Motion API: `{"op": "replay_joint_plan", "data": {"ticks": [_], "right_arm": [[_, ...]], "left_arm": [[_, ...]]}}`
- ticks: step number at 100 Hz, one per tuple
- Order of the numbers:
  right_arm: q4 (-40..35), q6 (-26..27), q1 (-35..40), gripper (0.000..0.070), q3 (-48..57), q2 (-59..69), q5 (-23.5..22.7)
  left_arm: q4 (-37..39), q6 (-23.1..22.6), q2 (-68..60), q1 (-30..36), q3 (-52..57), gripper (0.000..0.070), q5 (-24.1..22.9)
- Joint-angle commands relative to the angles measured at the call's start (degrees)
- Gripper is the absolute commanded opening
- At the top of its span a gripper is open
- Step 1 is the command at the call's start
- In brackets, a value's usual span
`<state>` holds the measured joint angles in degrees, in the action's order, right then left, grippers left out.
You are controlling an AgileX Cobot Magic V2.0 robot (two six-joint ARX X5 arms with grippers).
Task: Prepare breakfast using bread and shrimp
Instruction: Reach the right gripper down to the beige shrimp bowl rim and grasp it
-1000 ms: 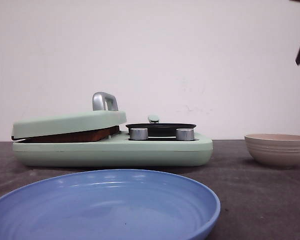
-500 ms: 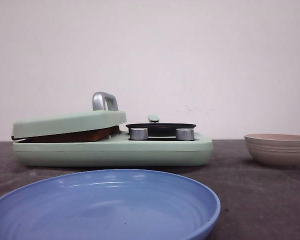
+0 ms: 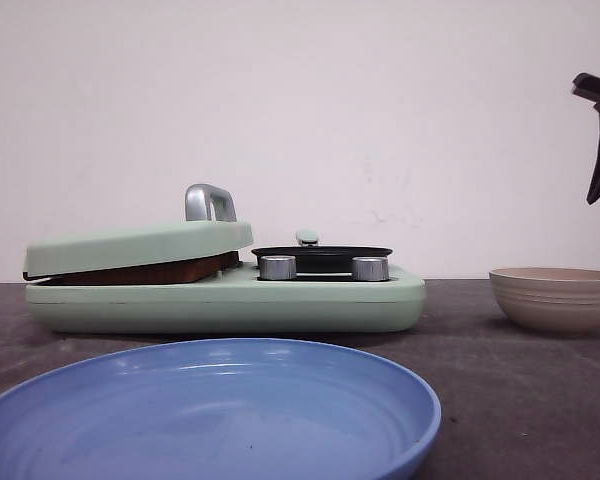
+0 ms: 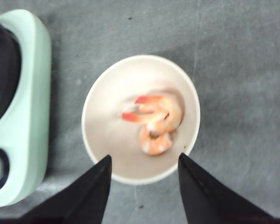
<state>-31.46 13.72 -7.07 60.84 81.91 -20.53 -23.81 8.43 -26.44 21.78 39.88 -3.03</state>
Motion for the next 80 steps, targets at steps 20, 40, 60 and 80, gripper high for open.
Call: {"op": "replay_joint_plan", "data": {"ticks": [20,40,60,80], "right_arm": [[-3.4,-4.2,-0.3,0.0277,6.4,6.6,1.6],[-3.6,-5.2,-0.6,0.0277,6.5,9.4,2.3],[-3.2,-5.6,-0.6,0.0276,6.5,11.8,3.7],[-2.0,-6.1,-0.6,0.0276,6.5,15.2,4.1]], "left_arm": [[0.7,-0.7,0.0,0.1,0.1,0.0017,0.0],[0.7,-0.7,0.0,0.1,0.1,0.0017,0.0],[0.7,-0.7,0.0,0.1,0.1,0.0017,-0.1],[0.7,-0.7,0.0,0.1,0.1,0.0017,-0.1]]}}
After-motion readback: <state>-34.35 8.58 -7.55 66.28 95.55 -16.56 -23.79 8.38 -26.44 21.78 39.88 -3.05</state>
